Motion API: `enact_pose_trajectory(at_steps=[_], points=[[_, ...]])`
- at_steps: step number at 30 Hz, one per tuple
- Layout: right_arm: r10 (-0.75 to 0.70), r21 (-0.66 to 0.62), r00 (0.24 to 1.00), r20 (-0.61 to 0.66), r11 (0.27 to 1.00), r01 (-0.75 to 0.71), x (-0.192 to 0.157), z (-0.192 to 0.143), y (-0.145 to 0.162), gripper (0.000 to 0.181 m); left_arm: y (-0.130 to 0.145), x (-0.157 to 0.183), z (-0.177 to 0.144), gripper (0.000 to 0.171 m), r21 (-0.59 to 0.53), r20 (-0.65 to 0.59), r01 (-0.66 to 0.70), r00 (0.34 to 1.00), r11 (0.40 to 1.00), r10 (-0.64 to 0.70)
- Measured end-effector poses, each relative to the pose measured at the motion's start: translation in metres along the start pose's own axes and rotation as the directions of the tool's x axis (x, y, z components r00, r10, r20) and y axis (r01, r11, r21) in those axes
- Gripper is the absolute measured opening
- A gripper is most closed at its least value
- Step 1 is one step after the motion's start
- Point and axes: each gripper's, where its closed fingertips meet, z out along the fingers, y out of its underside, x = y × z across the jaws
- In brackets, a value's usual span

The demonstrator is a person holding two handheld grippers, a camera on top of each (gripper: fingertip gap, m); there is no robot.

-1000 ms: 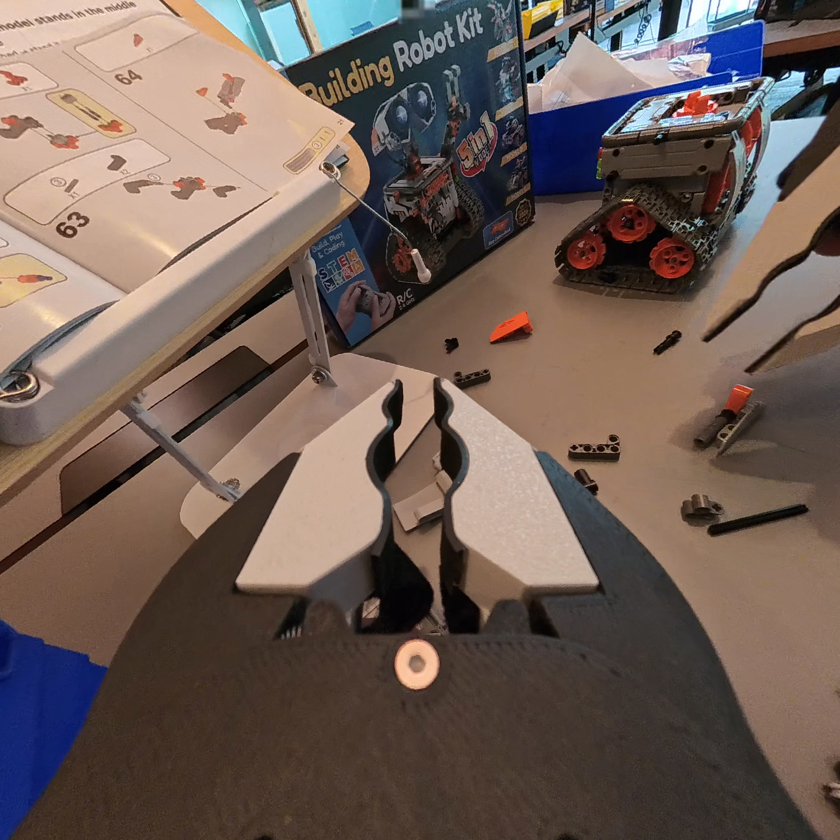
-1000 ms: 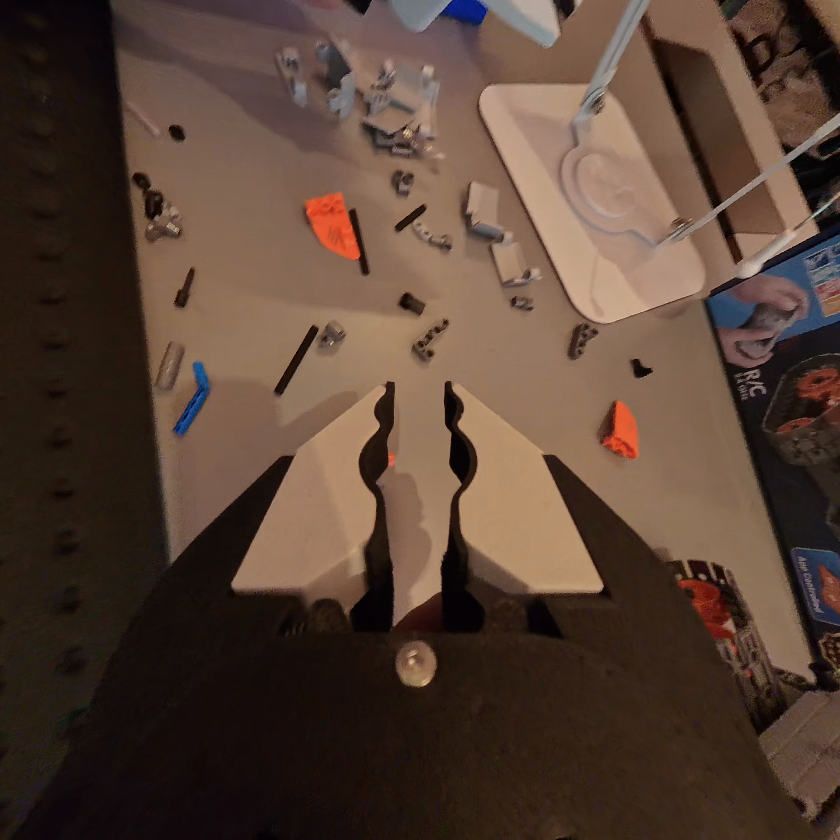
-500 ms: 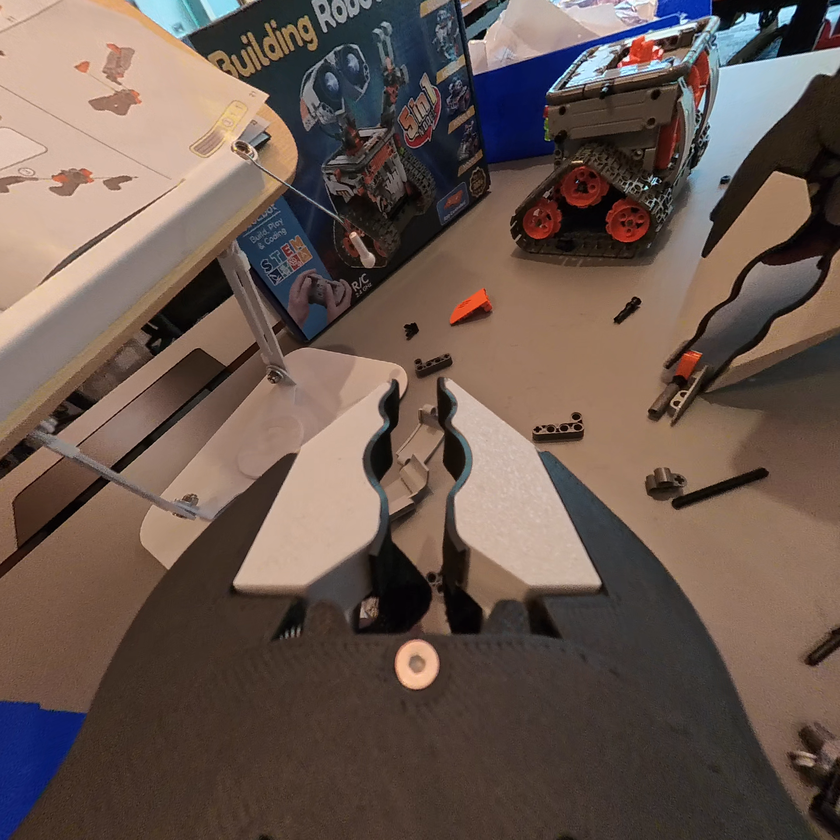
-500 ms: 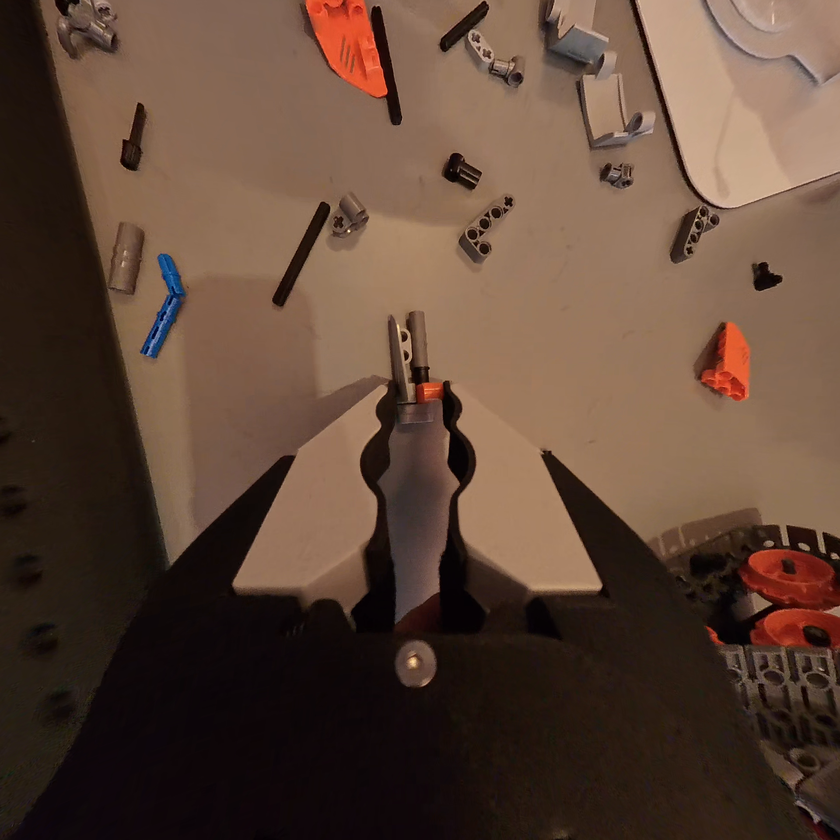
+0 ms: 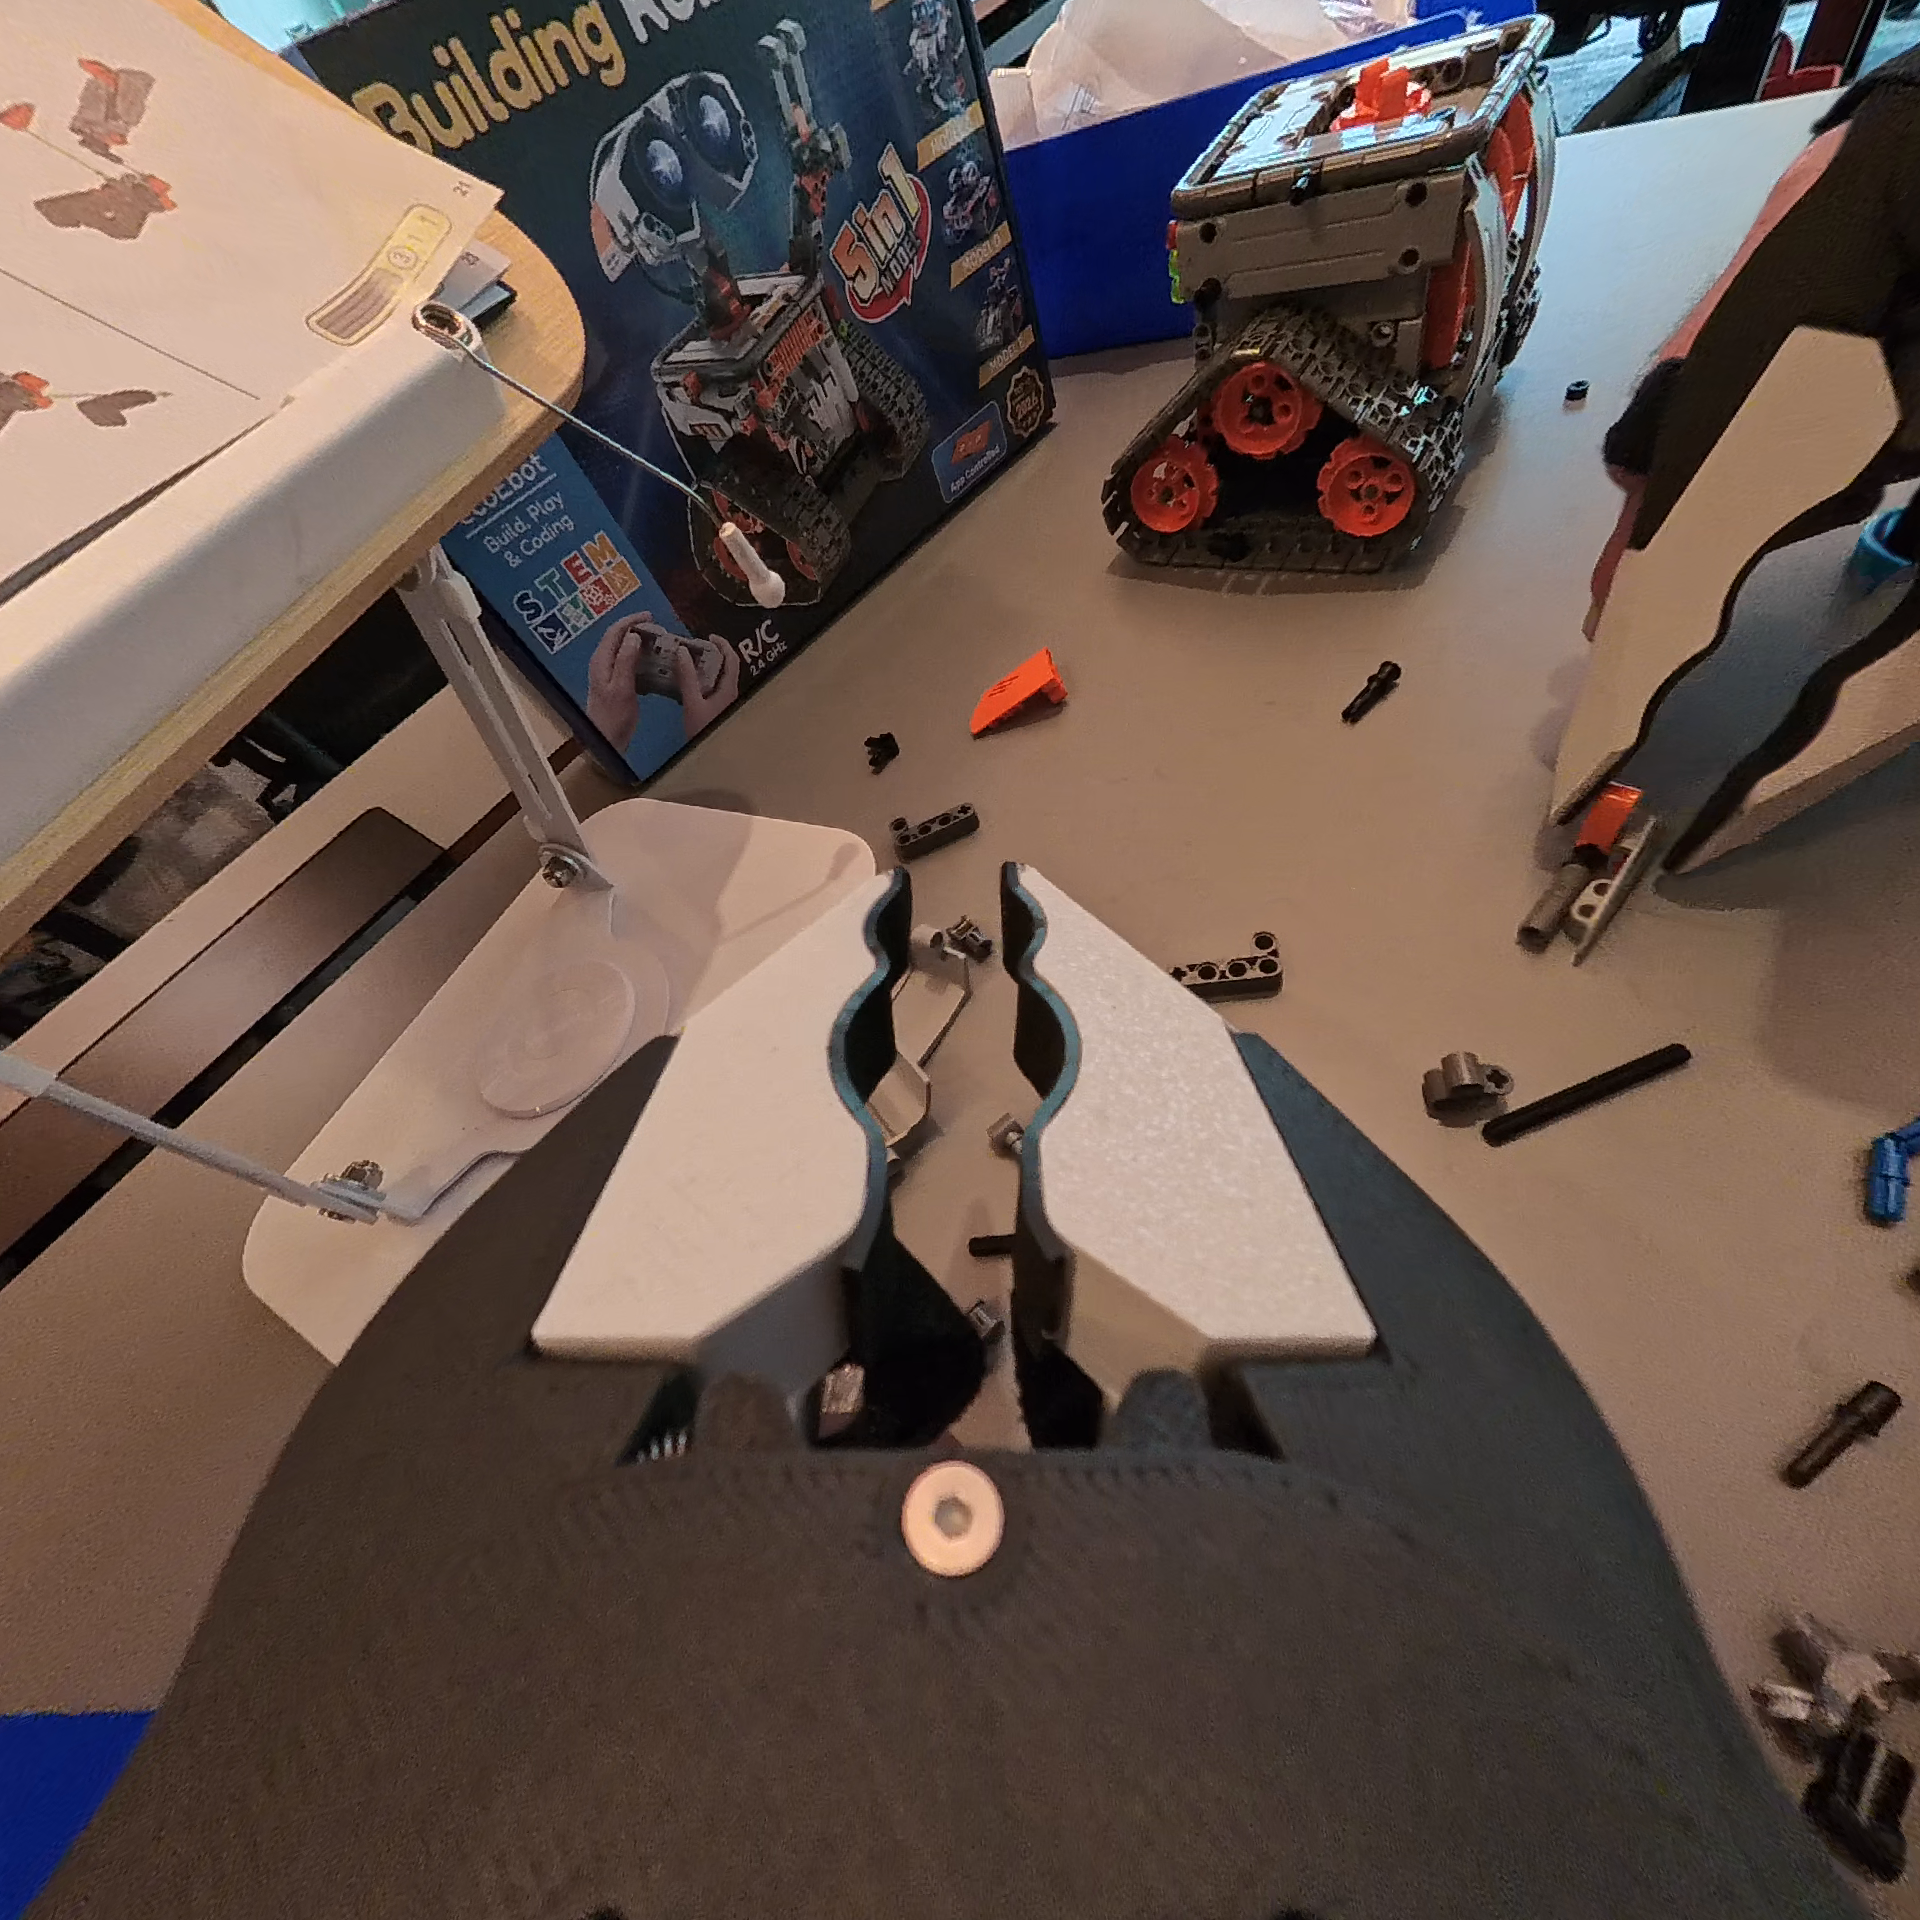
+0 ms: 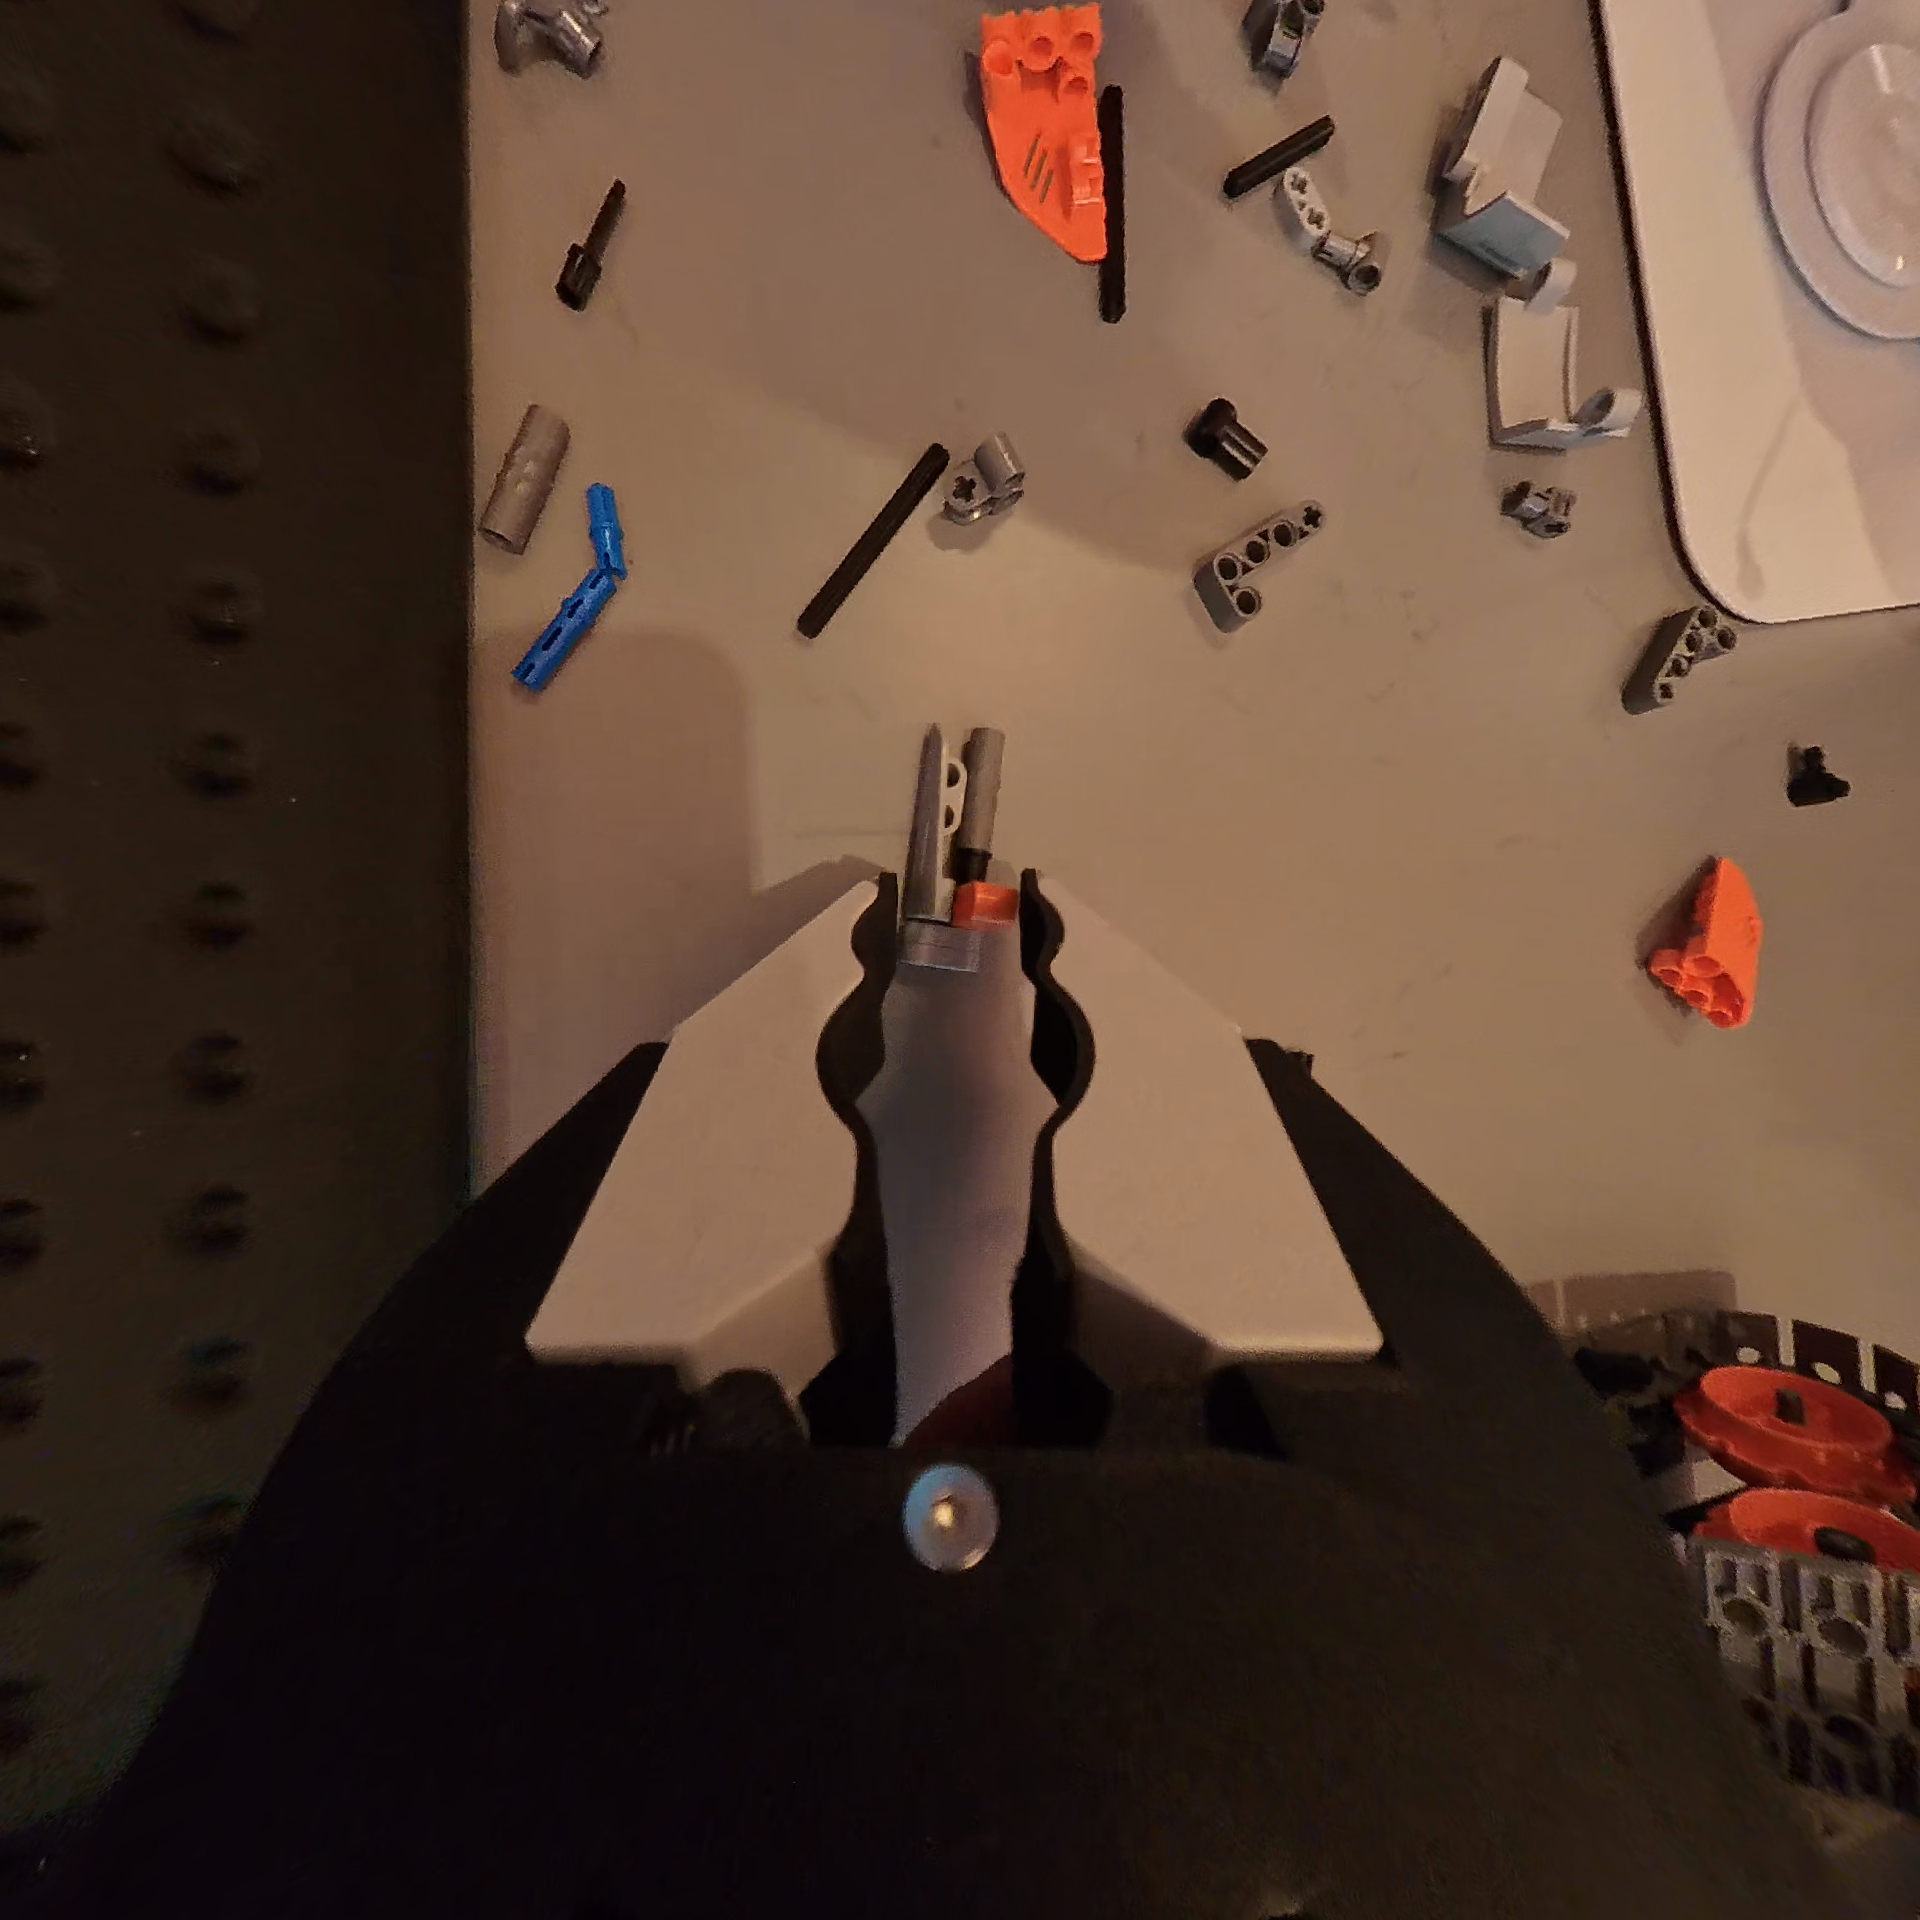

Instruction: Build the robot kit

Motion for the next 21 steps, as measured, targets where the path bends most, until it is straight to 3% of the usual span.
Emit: enact_pose_trajectory(at_steps=[7, 21], points=[[0.037, -0.007, 0.998, -0.048, 0.999, -0.037, 0.006, -0.006, 0.005, 0.027, 0.001, 0.002, 0.002, 0.016, -0.003, -0.014, 0.008, 1.0, 1.0, -0.008], [-0.004, -0.041, 0.988, -0.155, 0.999, -0.002, 0.023, 0.001, 0.013, 0.017, 0.002, 0.003, 0.004, 0.017, -0.007, -0.023, 0.013, 1.0, 1.0, -0.014]])
